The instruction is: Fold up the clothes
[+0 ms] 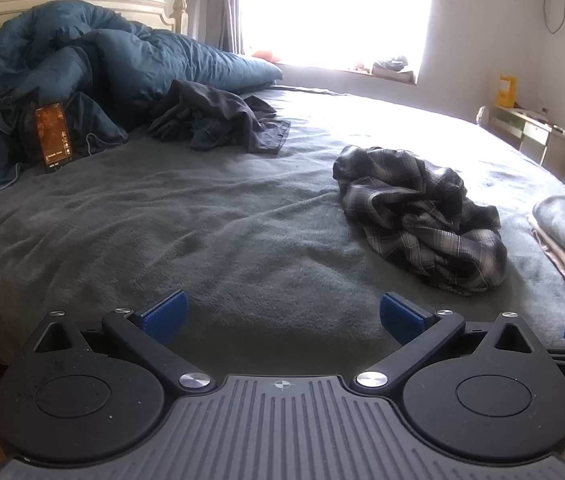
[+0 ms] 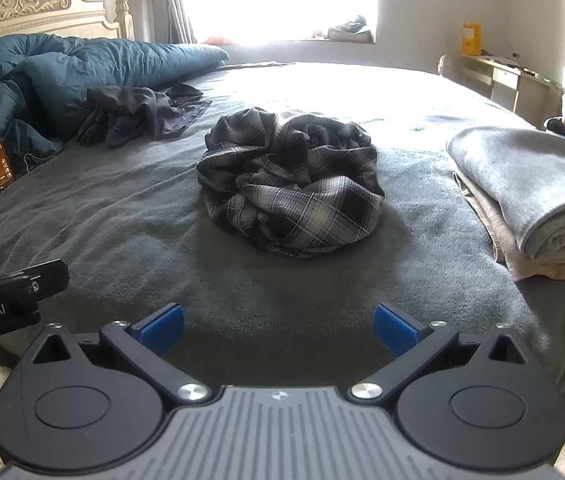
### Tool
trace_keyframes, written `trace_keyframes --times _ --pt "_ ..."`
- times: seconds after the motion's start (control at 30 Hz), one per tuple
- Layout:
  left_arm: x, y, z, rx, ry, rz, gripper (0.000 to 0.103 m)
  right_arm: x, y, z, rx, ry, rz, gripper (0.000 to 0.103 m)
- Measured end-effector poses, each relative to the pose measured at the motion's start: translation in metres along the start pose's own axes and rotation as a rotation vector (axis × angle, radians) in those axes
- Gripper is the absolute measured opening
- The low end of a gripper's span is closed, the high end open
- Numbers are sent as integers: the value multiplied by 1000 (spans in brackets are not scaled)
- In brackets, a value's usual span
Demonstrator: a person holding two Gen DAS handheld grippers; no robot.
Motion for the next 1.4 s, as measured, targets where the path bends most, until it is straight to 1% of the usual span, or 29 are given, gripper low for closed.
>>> trace_keyframes --times 0.43,1.4 --pt "2 -2 0 -2 17 -9 103 2 -2 1 1 -4 -14 103" --pt "2 -5 -4 -15 21 -16 103 -2 -2 -5 -11 -11 -9 103"
Point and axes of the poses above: each gripper's, at about its wrist camera, not at the fingertips, and z roughly against the way its jaws point, x to its right, y to its top, the point moved 2 cm from there along -z, roughly the way its jaws point, and after that the axes turned 1 degree about z, right-handed, at the moved point
